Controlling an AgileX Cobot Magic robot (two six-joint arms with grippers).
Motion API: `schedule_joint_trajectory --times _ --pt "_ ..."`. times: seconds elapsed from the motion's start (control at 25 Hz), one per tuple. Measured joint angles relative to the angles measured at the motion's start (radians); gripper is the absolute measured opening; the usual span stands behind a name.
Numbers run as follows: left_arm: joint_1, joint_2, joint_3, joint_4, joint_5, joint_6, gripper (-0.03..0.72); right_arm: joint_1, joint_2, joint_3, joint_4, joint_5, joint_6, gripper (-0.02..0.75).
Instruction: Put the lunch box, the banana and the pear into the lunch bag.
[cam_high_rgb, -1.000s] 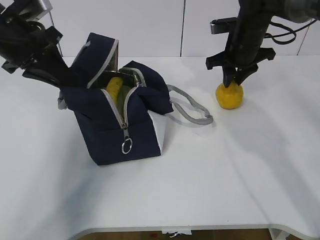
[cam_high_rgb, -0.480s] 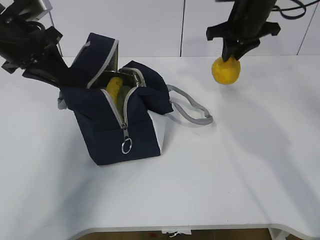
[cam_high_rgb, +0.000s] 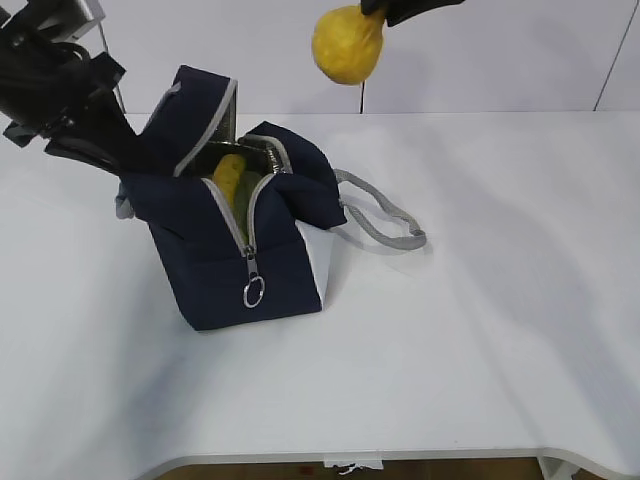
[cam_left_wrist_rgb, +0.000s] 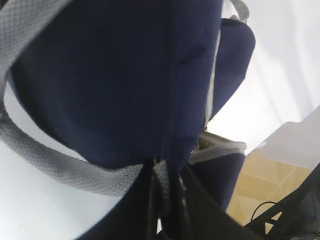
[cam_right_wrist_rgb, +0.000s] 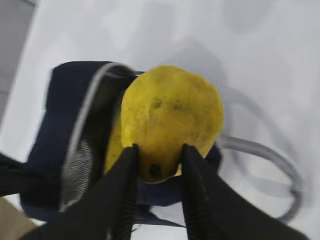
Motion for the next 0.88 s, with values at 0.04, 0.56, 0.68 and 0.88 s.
schedule_joint_trajectory --times 0.04,0.56,0.68,0.88 --pt "0.0 0.0 0.0 0.0 0.0 0.0 0.013 0.004 0.0 0.003 0.013 0.0 -0.004 0.215" --pt "0.0 0.0 0.0 0.0 0.0 0.0 0.013 0.105 0.107 0.052 0.143 0.0 -0.055 0.215" --pt "0.0 0.0 0.0 0.0 0.0 0.0 0.013 0.129 0.144 0.052 0.174 -0.004 -0.063 0.215" --pt "0.0 0.0 0.0 -0.002 0.0 0.0 0.013 0.17 0.194 0.052 0.262 -0.005 -0.121 0.215"
